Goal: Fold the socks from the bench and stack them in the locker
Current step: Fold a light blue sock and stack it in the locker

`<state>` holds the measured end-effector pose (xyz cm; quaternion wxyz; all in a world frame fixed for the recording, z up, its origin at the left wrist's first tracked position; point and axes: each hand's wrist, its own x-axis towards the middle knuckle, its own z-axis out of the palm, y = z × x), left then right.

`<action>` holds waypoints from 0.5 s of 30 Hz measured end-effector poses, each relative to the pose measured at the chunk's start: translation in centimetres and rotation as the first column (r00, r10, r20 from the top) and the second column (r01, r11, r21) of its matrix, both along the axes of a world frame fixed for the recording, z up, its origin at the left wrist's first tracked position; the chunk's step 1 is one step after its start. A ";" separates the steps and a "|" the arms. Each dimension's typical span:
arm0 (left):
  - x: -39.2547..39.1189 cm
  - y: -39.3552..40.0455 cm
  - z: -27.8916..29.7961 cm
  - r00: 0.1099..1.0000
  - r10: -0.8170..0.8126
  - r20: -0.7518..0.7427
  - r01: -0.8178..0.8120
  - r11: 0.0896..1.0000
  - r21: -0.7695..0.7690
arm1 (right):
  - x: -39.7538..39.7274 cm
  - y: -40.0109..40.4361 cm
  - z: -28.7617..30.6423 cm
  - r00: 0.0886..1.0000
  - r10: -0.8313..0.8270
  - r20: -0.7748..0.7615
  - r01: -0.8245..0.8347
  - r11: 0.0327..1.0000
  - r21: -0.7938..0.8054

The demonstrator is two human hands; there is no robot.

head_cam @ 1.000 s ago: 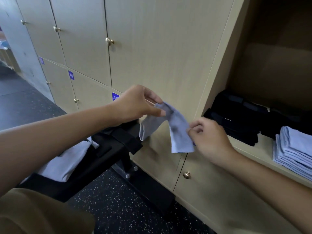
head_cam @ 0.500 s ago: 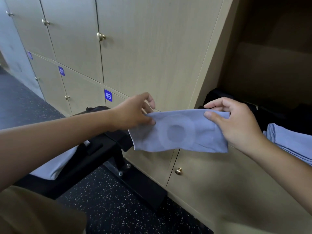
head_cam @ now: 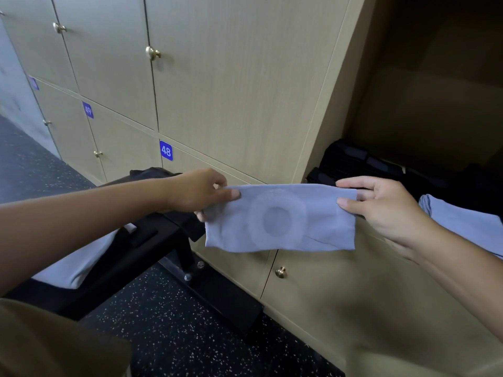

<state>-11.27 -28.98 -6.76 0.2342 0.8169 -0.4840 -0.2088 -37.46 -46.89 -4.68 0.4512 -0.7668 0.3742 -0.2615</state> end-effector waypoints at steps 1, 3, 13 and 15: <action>0.0 0.0 -0.1 0.996 0.006 -0.085 -0.009 0.999 -0.033 | -0.1 -0.1 -0.1 0.999 -0.034 0.016 0.033 0.999 0.026; 0.1 0.0 -0.1 0.973 0.016 -0.231 -0.042 0.993 -0.108 | -0.2 -0.3 -0.2 0.996 -0.077 0.051 0.073 0.995 0.073; -2.9 -0.8 2.3 0.949 0.055 -0.311 -0.161 0.932 -0.325 | 0.2 2.0 1.0 0.982 -0.084 0.171 0.063 0.990 0.124; -3.9 -1.2 2.5 0.956 0.052 -0.289 -0.154 0.927 -0.342 | 0.6 2.6 1.2 0.980 -0.077 0.184 0.055 0.991 0.122</action>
